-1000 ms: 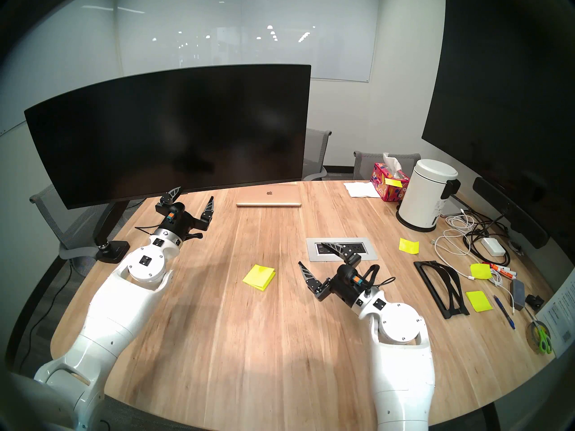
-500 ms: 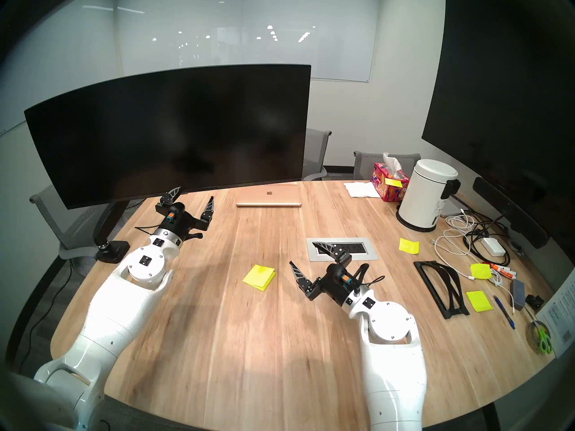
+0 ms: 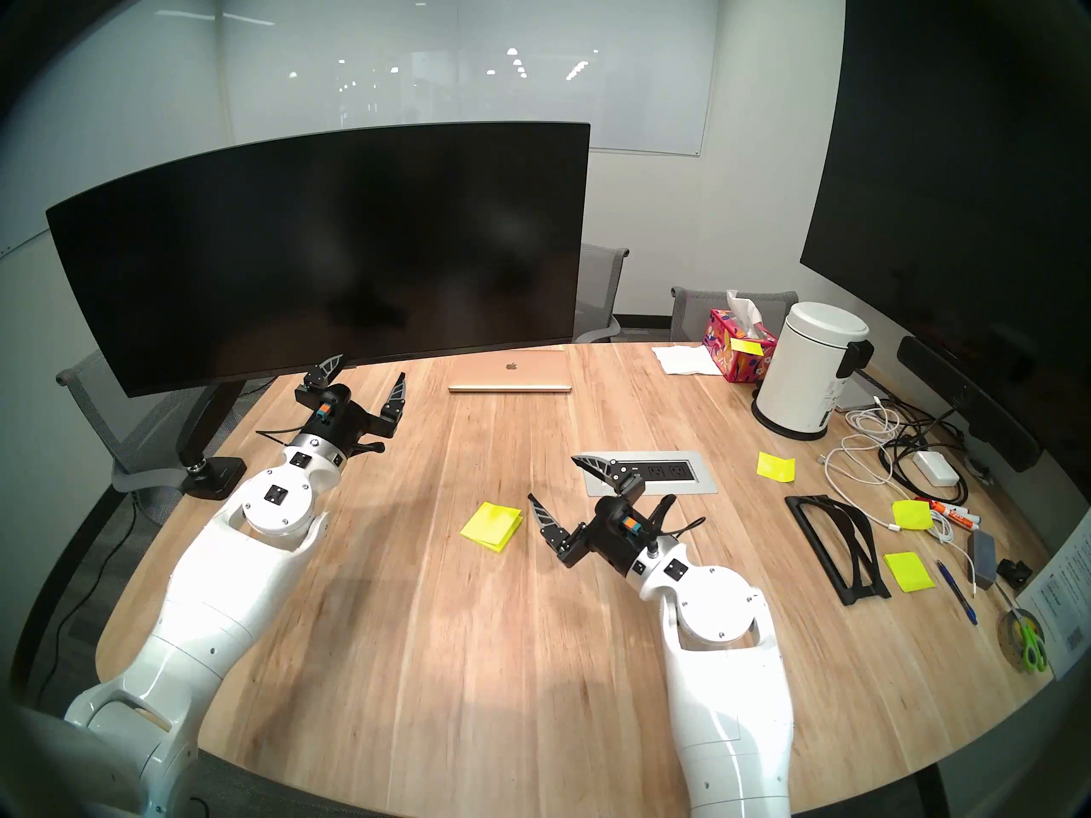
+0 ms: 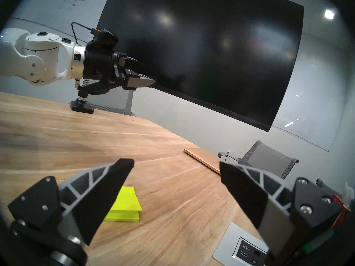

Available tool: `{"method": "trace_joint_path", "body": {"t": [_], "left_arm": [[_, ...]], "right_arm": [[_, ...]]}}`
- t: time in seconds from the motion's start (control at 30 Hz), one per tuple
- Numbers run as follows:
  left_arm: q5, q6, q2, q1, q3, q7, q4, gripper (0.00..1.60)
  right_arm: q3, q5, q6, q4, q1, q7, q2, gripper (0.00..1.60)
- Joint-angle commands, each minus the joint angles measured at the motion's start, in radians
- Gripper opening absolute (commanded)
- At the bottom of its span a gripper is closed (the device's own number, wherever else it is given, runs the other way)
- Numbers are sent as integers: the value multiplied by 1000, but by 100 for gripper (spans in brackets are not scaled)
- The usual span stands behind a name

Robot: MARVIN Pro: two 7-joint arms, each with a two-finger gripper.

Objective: Peel one sticky note off the pad and stick it onto the monitor, then press it flat

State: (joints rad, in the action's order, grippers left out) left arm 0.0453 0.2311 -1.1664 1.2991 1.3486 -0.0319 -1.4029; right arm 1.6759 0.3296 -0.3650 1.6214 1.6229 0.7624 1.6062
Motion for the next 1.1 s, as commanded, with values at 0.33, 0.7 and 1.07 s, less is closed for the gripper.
{"method": "trace_joint_path", "body": {"t": [0.33,0.7,1.07], "left_arm": [[0,1,-3,-9,0,0,-13,160],[0,1,-3,-9,0,0,-13,160],[0,2,-3,-9,0,0,-12,160]], "right_arm": [[-29,179,-138,-3,2,-90,-14,160],[-57,267,-169,10,-2,-95,-28,160],[-53,262,-127,54,-49,-38,-47,160]]}}
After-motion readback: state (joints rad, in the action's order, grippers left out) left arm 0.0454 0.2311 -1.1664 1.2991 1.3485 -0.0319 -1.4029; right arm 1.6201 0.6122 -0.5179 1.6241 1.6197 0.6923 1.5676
